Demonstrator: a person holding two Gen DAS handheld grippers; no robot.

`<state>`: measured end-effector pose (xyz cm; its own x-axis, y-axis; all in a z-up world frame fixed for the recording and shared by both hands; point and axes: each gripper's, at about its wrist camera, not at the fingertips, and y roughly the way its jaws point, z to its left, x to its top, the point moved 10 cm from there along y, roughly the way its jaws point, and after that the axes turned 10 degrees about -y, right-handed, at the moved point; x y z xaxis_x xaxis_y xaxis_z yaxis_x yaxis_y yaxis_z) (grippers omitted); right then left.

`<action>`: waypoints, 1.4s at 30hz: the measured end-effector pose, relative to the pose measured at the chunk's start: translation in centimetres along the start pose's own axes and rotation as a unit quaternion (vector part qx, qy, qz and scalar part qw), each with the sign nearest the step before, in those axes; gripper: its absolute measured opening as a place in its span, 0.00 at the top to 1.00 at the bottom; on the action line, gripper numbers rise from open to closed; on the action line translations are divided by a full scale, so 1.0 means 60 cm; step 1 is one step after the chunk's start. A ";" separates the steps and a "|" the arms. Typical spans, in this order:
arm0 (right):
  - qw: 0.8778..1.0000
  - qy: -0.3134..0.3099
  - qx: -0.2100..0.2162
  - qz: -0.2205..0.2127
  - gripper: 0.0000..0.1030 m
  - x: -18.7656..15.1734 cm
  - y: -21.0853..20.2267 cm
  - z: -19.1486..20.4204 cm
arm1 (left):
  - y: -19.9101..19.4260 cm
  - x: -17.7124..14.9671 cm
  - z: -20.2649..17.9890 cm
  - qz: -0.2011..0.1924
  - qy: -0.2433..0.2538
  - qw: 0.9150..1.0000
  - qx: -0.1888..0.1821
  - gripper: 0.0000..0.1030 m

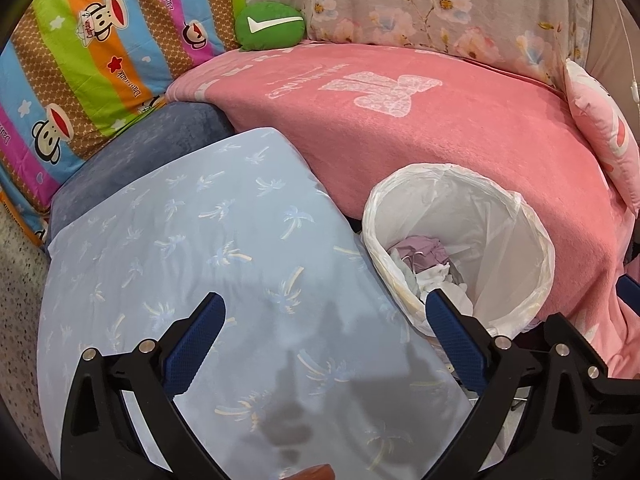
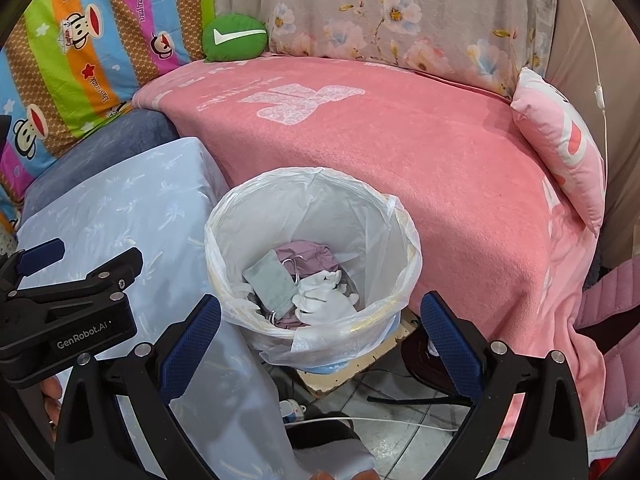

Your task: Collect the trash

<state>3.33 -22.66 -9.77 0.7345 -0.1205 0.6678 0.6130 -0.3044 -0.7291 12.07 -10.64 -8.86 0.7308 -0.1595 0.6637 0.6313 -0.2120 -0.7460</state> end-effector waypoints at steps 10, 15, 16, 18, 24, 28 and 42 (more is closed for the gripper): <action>1.000 0.006 -0.008 0.004 0.06 -0.012 -0.001 -0.013 | 0.000 -0.008 -0.012 0.005 -0.002 1.000 -0.009 0.07; 1.000 0.009 -0.010 0.009 0.06 -0.018 0.001 -0.018 | 0.002 -0.013 -0.014 0.009 -0.002 1.000 -0.004 0.07; 1.000 0.009 -0.010 0.009 0.06 -0.018 0.002 -0.020 | 0.002 -0.014 -0.014 0.009 -0.002 1.000 -0.003 0.07; 1.000 0.009 -0.011 0.011 0.06 -0.020 0.003 -0.020 | 0.002 -0.016 -0.014 0.009 -0.003 1.000 0.000 0.07; 1.000 0.015 -0.013 0.013 0.06 -0.024 0.004 -0.023 | 0.001 -0.023 -0.017 0.013 -0.010 1.000 -0.004 0.07; 1.000 0.016 -0.015 0.014 0.06 -0.026 0.005 -0.025 | 0.003 -0.027 -0.017 0.019 -0.006 1.000 -0.002 0.07; 1.000 0.019 -0.015 0.018 0.06 -0.032 0.007 -0.028 | 0.005 -0.032 -0.017 0.022 -0.005 1.000 0.004 0.07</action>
<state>1.68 -24.14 -11.13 0.7438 -0.1677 0.6471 0.5772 -0.3271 -0.7482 10.56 -11.40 -10.30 0.7603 -0.1589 0.6299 0.6008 -0.1969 -0.7748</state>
